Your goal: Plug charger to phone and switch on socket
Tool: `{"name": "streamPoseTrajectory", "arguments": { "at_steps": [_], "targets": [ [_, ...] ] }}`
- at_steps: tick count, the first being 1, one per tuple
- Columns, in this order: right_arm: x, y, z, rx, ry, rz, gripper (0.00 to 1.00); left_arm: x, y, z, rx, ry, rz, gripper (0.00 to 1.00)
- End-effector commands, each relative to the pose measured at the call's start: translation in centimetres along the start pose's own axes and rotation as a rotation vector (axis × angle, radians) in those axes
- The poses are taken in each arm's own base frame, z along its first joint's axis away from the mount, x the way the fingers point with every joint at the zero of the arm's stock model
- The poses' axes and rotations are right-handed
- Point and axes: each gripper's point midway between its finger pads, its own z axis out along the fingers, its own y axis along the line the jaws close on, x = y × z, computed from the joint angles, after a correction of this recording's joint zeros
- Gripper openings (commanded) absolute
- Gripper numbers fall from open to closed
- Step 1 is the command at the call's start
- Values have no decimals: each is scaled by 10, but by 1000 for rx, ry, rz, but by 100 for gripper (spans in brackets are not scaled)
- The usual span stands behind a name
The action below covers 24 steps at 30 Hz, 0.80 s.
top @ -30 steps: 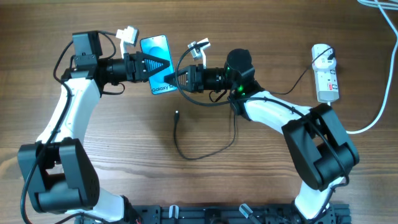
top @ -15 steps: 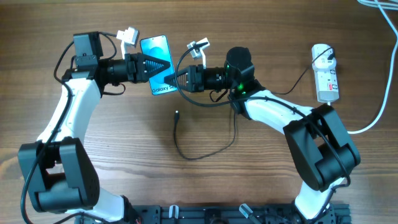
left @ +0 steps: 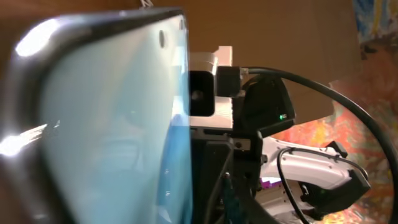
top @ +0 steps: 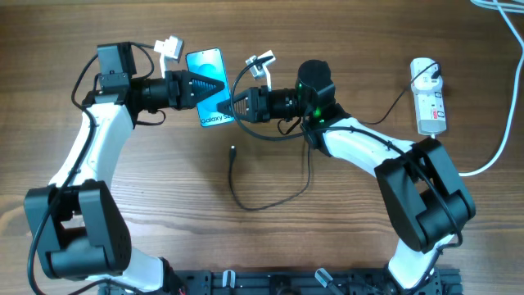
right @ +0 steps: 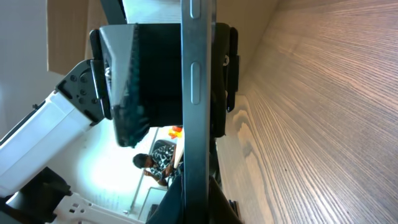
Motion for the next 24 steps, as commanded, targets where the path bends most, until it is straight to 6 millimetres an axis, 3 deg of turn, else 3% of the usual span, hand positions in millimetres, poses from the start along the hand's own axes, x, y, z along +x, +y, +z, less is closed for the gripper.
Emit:
{"name": "streamPoseTrajectory", "arguments": {
  "at_steps": [1, 4, 5, 9, 11, 14, 19, 22, 24],
  "targets": [
    [19, -25, -4, 25, 51, 115, 4, -6, -25, -4, 60, 6, 102, 19],
    [19, -25, -4, 25, 51, 115, 5, -6, -24, -3, 52, 3, 101, 8],
    [19, -25, -4, 25, 51, 116, 10, -7, -21, -3, 37, -2, 100, 4],
    [17, -26, -6, 28, 44, 153, 46, -9, -6, -3, -51, -24, 62, 4],
    [13, -28, -11, 31, 32, 166, 57, -9, 5, -4, -108, -35, 34, 4],
    [7, -30, -20, 32, 18, 158, 63, -6, 22, -7, -197, -47, -25, 4],
    [-5, -40, -38, 61, -19, 46, 73, 16, 46, -13, -334, -28, -199, 4],
    [-2, -66, -49, 143, -33, 75, 79, 43, 55, -16, -411, 21, -358, 4],
    [4, -93, -58, 250, -52, 108, 92, 67, 62, -17, -488, 74, -460, 4]
  ]
}}
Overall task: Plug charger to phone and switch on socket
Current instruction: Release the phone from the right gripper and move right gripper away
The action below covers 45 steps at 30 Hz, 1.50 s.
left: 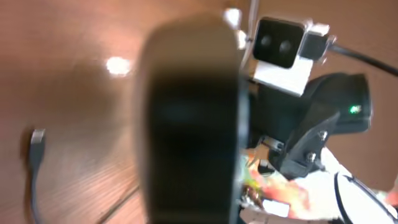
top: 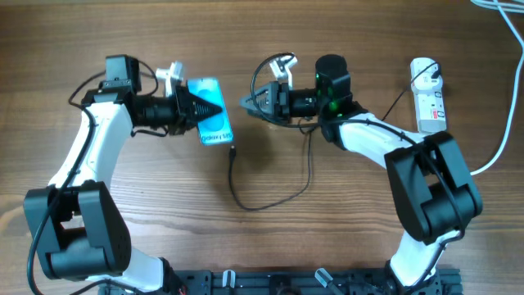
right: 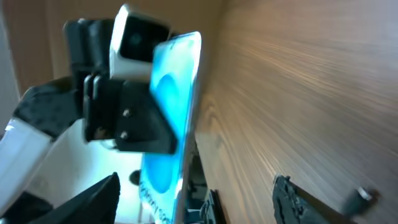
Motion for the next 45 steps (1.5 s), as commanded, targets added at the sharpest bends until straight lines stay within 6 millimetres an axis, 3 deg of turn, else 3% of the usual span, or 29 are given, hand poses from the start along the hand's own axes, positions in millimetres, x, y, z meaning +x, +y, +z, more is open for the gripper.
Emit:
{"name": "streamPoseTrajectory", "arguments": {
  "at_steps": [1, 3, 6, 12, 17, 20, 24, 29, 32, 34, 36, 40, 45],
  "targets": [
    [-2, -50, -9, 178, -54, -51, 99, 21, 12, 0, -137, 41, -56, 4],
    [-1, -90, -20, 378, -108, 1, 100, 35, 14, 4, -168, 89, -100, 4],
    [-2, -133, -44, 622, -192, 79, 100, 53, 13, 10, -183, 148, -140, 4],
    [-1, -168, -77, 871, -270, 112, 100, 75, 5, 20, -194, 229, -185, 4],
    [-2, -178, -91, 963, -306, 115, 100, 89, 0, 32, -231, 263, -341, 4],
    [-3, -184, -102, 1032, -333, 116, 100, 96, -4, 37, -248, 276, -418, 9],
    [-4, -193, -123, 1151, -382, 114, 100, 108, -28, 43, -143, 347, -467, 4],
    [-5, -194, -125, 1164, -391, 112, 100, 121, -64, 36, 29, 448, -589, 14],
    [-5, -194, -125, 1164, -391, 112, 100, 125, -76, 32, 82, 478, -641, 15],
    [-5, -194, -126, 1165, -389, 113, 100, 126, -79, 31, 98, 488, -659, 13],
    [-5, -194, -126, 1165, -389, 113, 100, 125, -84, 30, 129, 496, -667, 4],
    [-4, -194, -126, 1166, -389, 114, 100, 128, -103, 21, 217, 540, -769, 4],
    [-4, -194, -126, 1166, -388, 113, 100, 138, -107, 15, 185, 569, -912, 4]
  ]
}}
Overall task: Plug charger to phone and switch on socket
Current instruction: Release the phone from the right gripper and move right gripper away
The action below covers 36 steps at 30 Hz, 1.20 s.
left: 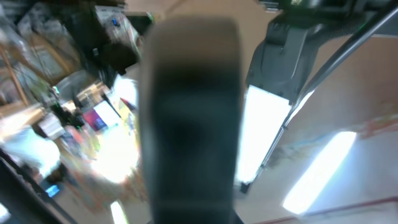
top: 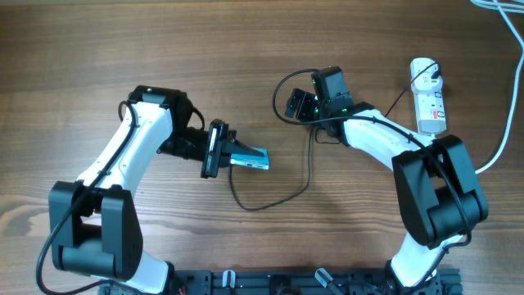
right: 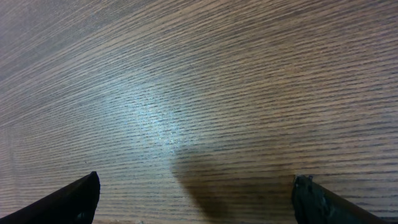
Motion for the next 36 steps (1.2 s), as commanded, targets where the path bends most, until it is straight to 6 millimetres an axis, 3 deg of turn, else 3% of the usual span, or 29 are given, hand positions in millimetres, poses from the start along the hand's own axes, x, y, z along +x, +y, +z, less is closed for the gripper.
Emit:
{"name": "streamPoseTrajectory", "arguments": {
  "at_steps": [1, 8, 12, 13, 14, 36],
  "targets": [
    [26, -30, 14, 95, 69, 11, 100, 19, -11, -1, 60, 43, -14, 4],
    [26, -30, 14, 95, 69, 11, 100, 20, -10, -1, 56, 42, -24, 4],
    [26, -28, 14, 82, 71, 11, 100, 20, -10, -1, 56, 42, -24, 14],
    [27, -26, 14, 74, 74, 11, 100, 19, -10, -1, 55, 41, -23, 13],
    [27, -26, 14, 75, 73, 11, 100, 19, -9, 0, 53, 40, -24, 4],
    [27, -26, 14, 74, 74, 10, 100, 15, -2, 0, 11, 14, -37, 4]
  ]
}}
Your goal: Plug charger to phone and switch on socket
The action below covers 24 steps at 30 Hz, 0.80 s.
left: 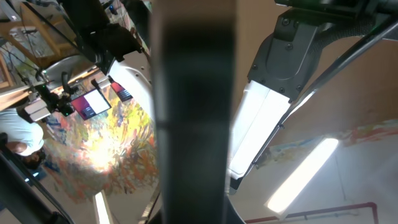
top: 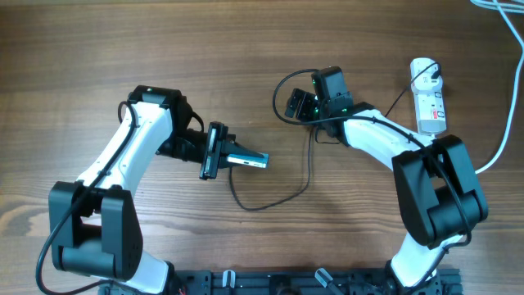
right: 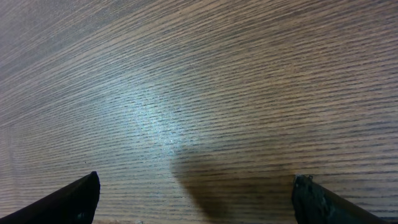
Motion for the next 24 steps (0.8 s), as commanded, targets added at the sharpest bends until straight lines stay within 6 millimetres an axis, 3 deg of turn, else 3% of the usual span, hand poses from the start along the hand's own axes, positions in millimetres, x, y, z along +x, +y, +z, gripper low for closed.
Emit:
{"name": "streamPoseTrajectory", "arguments": {
  "at_steps": [1, 20, 24],
  "targets": [
    [27, -26, 14, 76, 75, 10, 100, 9, -3, 0, 6, 3, 28, 4],
    [27, -26, 14, 75, 75, 10, 100, -4, 16, -1, -99, -75, -53, 4],
    [27, -26, 14, 75, 75, 10, 100, -14, 27, -4, -164, -141, -128, 4]
  ]
}}
